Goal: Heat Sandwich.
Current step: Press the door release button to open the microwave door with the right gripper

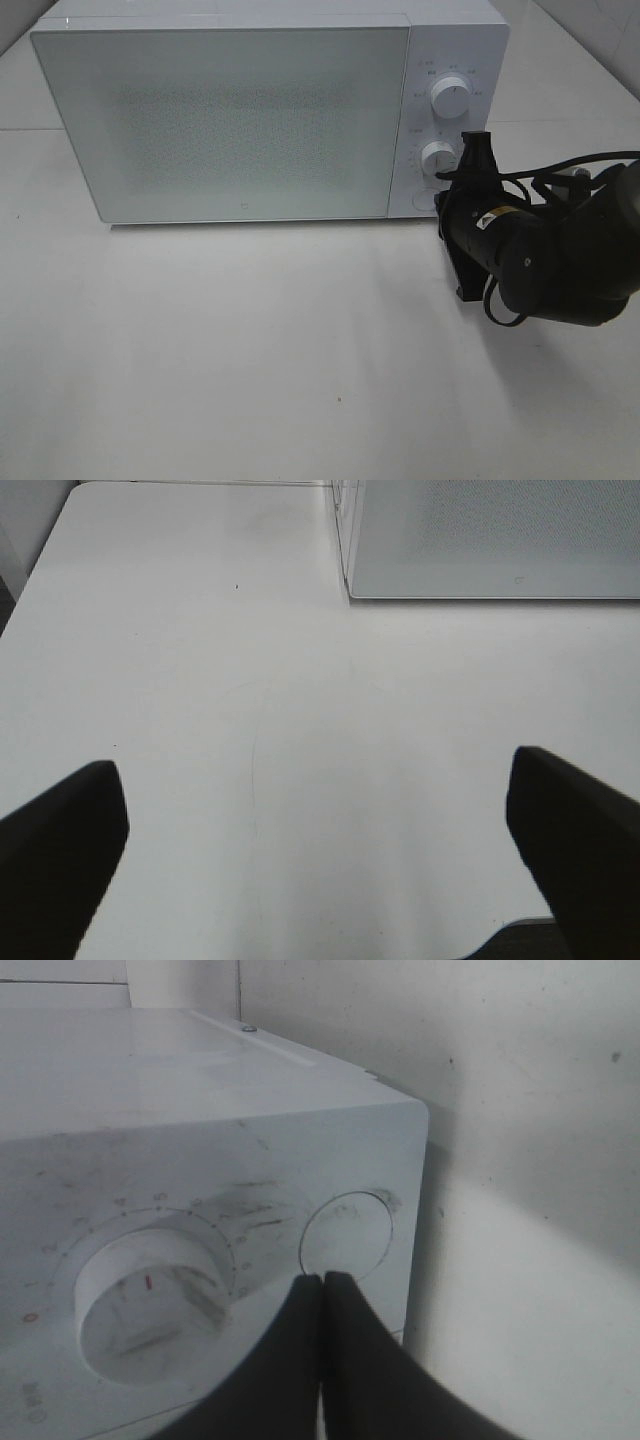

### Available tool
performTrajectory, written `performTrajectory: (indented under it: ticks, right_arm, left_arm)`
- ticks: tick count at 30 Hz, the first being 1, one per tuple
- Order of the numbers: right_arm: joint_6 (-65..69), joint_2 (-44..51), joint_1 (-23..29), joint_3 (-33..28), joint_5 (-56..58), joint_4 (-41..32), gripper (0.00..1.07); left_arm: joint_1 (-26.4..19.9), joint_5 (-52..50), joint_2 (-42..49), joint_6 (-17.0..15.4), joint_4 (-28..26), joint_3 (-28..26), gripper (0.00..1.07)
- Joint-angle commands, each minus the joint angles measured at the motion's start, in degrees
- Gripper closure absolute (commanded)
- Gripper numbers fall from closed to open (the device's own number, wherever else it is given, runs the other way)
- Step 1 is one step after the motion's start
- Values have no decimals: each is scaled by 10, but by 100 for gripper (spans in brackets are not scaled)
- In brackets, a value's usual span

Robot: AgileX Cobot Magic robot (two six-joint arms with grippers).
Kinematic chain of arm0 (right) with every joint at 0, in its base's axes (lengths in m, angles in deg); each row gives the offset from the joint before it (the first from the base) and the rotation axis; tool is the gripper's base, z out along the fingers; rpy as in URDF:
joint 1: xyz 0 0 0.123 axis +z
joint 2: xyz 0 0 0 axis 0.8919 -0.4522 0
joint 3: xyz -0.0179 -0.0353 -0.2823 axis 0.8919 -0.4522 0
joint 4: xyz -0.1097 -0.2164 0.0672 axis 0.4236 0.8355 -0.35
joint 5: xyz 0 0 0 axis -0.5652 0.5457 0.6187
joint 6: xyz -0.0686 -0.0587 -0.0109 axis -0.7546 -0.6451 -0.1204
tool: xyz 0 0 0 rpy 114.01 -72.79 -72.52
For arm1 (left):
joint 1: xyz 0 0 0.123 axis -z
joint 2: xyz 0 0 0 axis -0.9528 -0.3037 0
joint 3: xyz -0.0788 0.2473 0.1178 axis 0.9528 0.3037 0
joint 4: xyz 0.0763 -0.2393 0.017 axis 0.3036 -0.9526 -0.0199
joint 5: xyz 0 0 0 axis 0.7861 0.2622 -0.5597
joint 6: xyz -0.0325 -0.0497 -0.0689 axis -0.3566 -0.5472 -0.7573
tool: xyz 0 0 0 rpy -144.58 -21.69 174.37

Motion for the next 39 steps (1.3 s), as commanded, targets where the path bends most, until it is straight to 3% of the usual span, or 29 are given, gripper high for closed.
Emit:
performTrajectory:
  ticks: [1,19,39]
  right_arm:
    - [6,-7,-7,15,14,17,107]
    - [7,-72,-28,84,19,2,107]
    - [-2,-73,-28,126,-41,1,107]
  left_arm:
    - [3,-1,9,0,-2,1,9]
    - [3,-1,9,0,-2,1,9]
    - [3,-1,9,0,-2,1,9]
